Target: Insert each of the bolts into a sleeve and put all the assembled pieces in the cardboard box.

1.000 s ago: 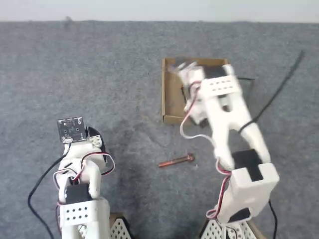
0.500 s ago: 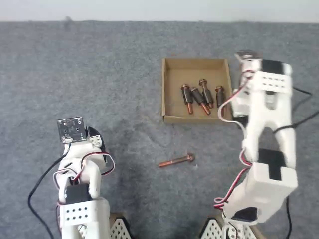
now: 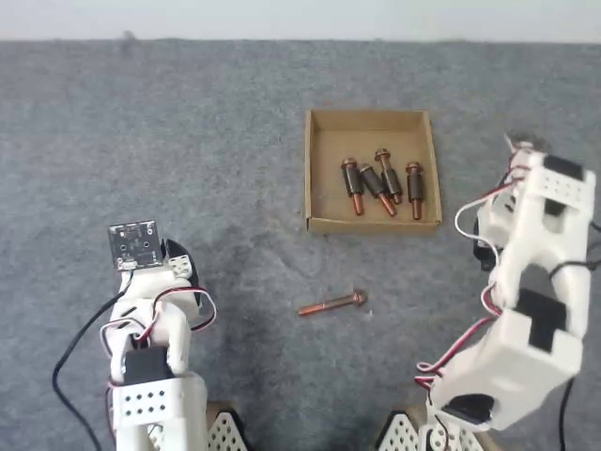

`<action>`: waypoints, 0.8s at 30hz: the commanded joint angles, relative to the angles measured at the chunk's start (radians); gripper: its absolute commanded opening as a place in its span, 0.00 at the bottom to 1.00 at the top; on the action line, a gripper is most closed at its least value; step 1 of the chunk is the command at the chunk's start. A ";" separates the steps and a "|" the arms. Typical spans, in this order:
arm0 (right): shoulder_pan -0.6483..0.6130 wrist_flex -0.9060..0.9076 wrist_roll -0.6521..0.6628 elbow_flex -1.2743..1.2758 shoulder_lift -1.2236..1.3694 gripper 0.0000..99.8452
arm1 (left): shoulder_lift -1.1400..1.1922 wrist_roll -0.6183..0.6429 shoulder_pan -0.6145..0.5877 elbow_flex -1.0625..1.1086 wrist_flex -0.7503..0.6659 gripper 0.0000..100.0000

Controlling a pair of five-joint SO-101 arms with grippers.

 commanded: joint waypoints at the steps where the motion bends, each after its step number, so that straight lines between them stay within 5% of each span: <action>1: 0.030 -0.176 -0.074 0.140 -0.174 0.01 | -0.015 -0.009 -0.002 -0.013 -0.025 0.02; 5: 0.033 -0.384 -0.239 0.328 -0.278 0.01 | -0.015 -0.009 -0.002 -0.013 -0.025 0.02; 12: 0.128 -0.576 -0.284 0.496 -0.315 0.01 | -0.015 -0.008 -0.002 -0.015 -0.018 0.02; 24: 0.116 -0.613 -0.304 0.494 -0.252 0.01 | 0.149 -0.008 0.109 -0.479 0.384 0.02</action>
